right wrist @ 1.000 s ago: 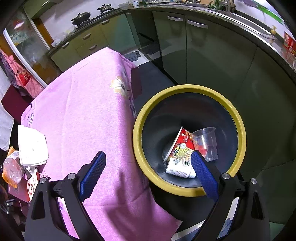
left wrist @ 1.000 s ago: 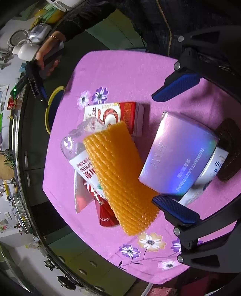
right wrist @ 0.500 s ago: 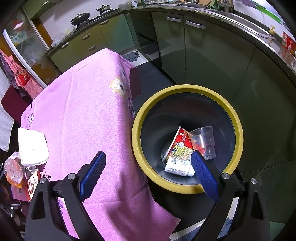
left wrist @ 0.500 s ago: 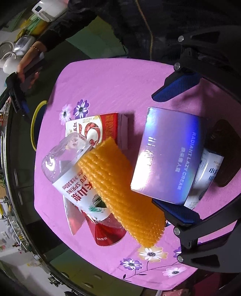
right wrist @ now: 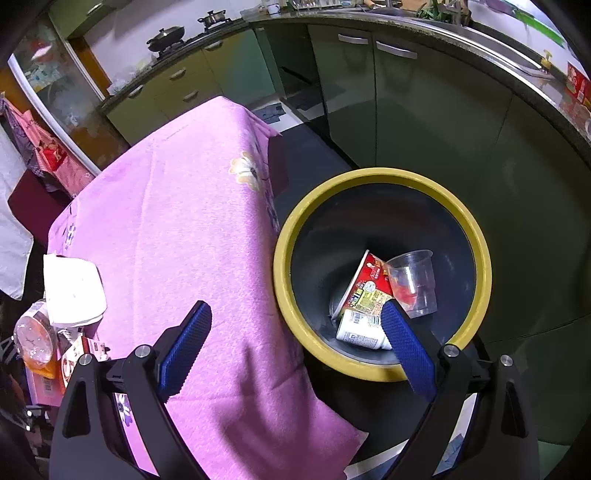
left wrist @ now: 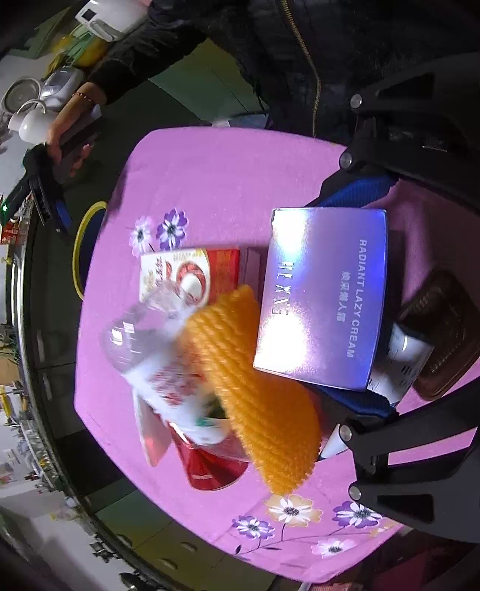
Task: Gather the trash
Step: 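Carry the cream box over the bin and open the left gripper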
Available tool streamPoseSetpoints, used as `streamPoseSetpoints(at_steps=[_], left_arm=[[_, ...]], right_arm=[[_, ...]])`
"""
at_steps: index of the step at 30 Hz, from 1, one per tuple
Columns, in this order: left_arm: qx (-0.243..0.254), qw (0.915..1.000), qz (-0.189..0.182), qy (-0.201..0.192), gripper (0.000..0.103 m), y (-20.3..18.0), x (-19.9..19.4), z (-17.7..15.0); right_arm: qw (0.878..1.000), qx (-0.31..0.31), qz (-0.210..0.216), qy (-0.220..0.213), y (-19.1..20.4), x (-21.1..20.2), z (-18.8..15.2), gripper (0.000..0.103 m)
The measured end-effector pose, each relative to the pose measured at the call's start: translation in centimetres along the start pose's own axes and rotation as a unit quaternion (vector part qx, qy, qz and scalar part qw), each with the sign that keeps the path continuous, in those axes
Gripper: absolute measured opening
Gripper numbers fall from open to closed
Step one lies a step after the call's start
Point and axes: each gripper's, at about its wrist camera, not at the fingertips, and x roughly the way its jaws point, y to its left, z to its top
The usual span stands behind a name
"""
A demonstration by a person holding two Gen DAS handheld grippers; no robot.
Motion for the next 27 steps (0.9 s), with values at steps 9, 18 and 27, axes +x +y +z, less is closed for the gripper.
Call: streamPoseSetpoints(at_steps=[9, 18, 27], left_arm=[[-0.025, 0.9984, 0.011, -0.049, 0.074, -2.0, -3.8, 3.9], [-0.044, 0.9952, -0.068, -0.055, 0.074, -4.6, 0.1, 17.4], [-0.084, 0.994, -0.069, 0.014, 0.074, -5.5, 12.2, 31.5]], right_arm=[[1.0, 0.002, 0.001, -0.01, -0.6, -1.5, -1.1, 0.092], [0.999, 0.013, -0.007, -0.045, -3.0, -4.4, -2.4, 0.092], [0.994, 0.027, -0.041, -0.098, -7.0, -9.3, -4.3, 0.092]])
